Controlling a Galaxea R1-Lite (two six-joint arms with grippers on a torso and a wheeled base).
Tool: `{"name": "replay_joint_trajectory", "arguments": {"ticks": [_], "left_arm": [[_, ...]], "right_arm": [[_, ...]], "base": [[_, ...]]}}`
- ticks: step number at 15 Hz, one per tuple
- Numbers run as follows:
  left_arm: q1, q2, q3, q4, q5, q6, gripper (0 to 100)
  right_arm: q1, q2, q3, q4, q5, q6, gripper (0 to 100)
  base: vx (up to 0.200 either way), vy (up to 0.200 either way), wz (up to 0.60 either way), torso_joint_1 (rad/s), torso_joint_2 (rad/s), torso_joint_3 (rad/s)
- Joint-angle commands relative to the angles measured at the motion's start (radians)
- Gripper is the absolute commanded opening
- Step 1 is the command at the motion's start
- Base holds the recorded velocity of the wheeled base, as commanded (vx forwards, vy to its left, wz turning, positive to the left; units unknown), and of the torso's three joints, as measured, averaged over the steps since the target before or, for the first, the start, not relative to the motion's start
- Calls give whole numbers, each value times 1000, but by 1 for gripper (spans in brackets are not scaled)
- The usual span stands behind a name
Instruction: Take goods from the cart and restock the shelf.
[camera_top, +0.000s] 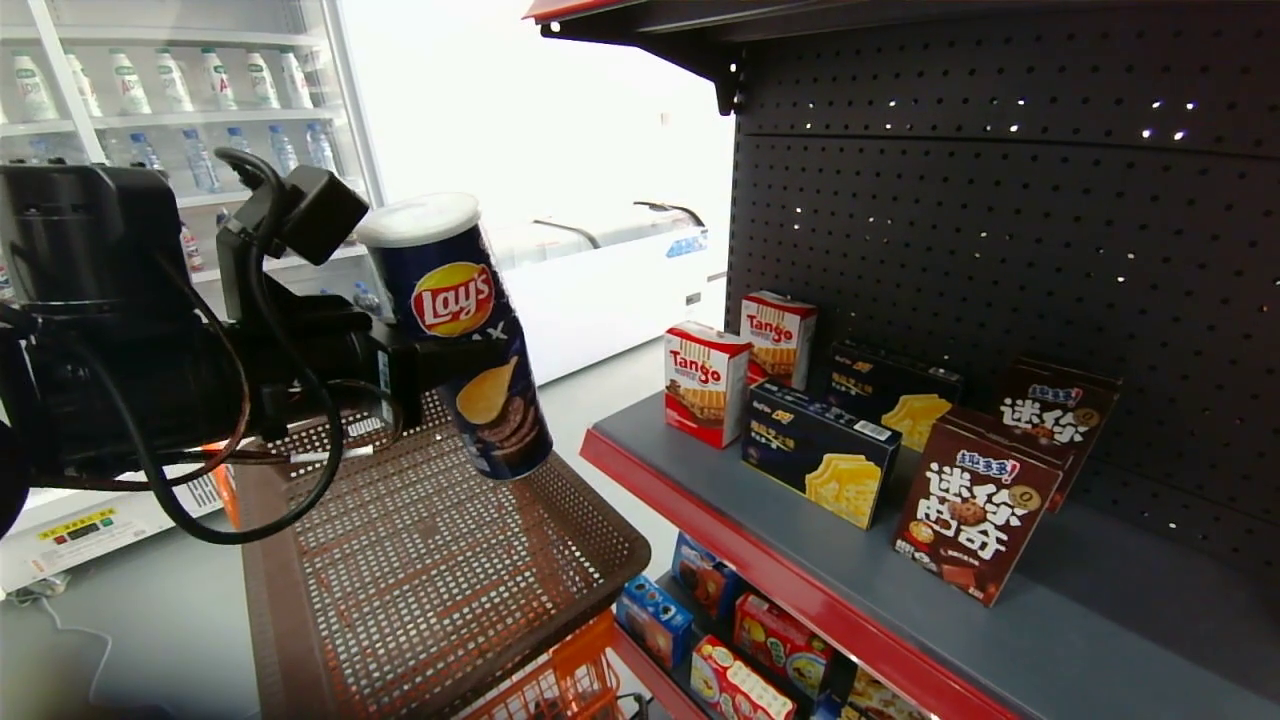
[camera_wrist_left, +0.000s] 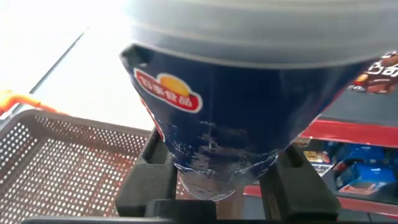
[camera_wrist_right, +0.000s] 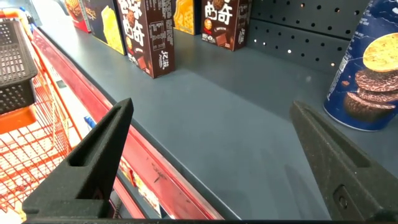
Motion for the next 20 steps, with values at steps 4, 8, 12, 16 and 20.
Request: {"name": "replay_joint_trajectory", "arguments": {"ticks": [4, 8, 12, 16, 20], "left_arm": [[-45, -1, 24, 47, -62, 2, 0], [-51, 7, 72, 49, -87, 4, 0], [-53, 1, 113, 47, -96, 27, 0], [-68, -1, 107, 47, -116, 27, 0], [-103, -5, 107, 49, -119, 27, 0]], "right_arm": [[0, 1, 0, 0, 0, 0, 100], [0, 1, 0, 0, 0, -2, 100], [0, 1, 0, 0, 0, -2, 100], [0, 1, 0, 0, 0, -2, 100], [0, 1, 0, 0, 0, -2, 100]], "base": [[0, 0, 0, 0, 0, 0], [0, 0, 0, 0, 0, 0], [0, 0, 0, 0, 0, 0], [0, 0, 0, 0, 0, 0], [0, 0, 0, 0, 0, 0]]}}
